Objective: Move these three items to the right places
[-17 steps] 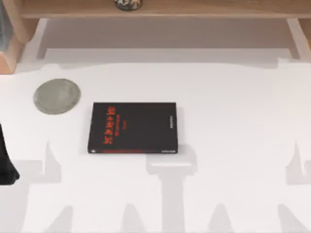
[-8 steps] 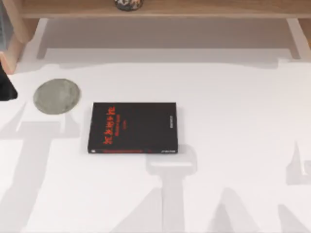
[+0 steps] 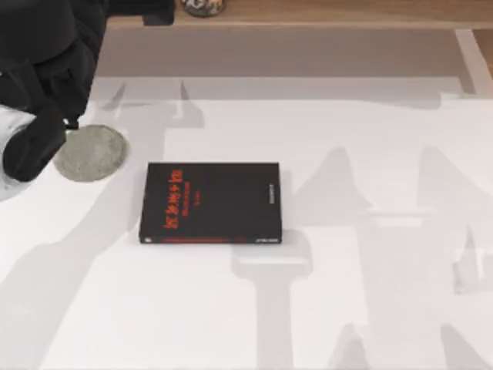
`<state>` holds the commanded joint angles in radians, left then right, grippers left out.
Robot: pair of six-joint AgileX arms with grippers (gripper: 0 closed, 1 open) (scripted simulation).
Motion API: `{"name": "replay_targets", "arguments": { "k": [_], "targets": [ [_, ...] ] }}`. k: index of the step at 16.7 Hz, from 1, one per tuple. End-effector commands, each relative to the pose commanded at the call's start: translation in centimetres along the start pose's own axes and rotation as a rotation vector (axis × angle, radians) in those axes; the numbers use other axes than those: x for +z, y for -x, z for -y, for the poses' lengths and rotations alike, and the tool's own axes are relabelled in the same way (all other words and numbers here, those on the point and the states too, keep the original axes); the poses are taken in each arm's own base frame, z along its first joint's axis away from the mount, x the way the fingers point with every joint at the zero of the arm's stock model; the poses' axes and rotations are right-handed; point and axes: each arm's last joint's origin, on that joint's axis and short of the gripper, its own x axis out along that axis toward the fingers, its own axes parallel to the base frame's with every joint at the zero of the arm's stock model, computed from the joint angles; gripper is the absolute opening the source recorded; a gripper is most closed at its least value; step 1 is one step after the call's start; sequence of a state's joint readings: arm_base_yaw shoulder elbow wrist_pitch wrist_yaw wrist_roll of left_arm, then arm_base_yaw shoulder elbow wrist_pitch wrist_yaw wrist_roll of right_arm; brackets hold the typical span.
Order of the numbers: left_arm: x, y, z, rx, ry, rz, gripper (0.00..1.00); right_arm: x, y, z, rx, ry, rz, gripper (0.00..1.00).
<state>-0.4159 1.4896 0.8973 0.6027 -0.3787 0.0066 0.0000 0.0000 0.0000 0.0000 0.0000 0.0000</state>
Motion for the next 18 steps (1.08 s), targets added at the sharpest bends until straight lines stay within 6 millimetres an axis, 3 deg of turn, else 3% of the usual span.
{"name": "replay_targets", "arguments": {
  "k": [3, 7, 15, 18],
  "targets": [
    [-3.1, -4.2, 4.3, -0.001, -0.006, -0.013, 1.00, 0.0, 0.0, 0.0, 0.000, 0.000, 0.000, 1.00],
    [-6.1, -6.9, 8.1, -0.003, -0.002, -0.005, 1.00, 0.0, 0.0, 0.0, 0.000, 0.000, 0.000, 1.00],
    [-6.8, -7.3, 8.7, -0.001, -0.002, -0.006, 1.00, 0.0, 0.0, 0.0, 0.000, 0.000, 0.000, 1.00],
    [-6.7, -8.8, 9.0, -0.004, -0.001, -0.003, 1.00, 0.0, 0.0, 0.0, 0.000, 0.000, 0.000, 1.00]
  ]
}}
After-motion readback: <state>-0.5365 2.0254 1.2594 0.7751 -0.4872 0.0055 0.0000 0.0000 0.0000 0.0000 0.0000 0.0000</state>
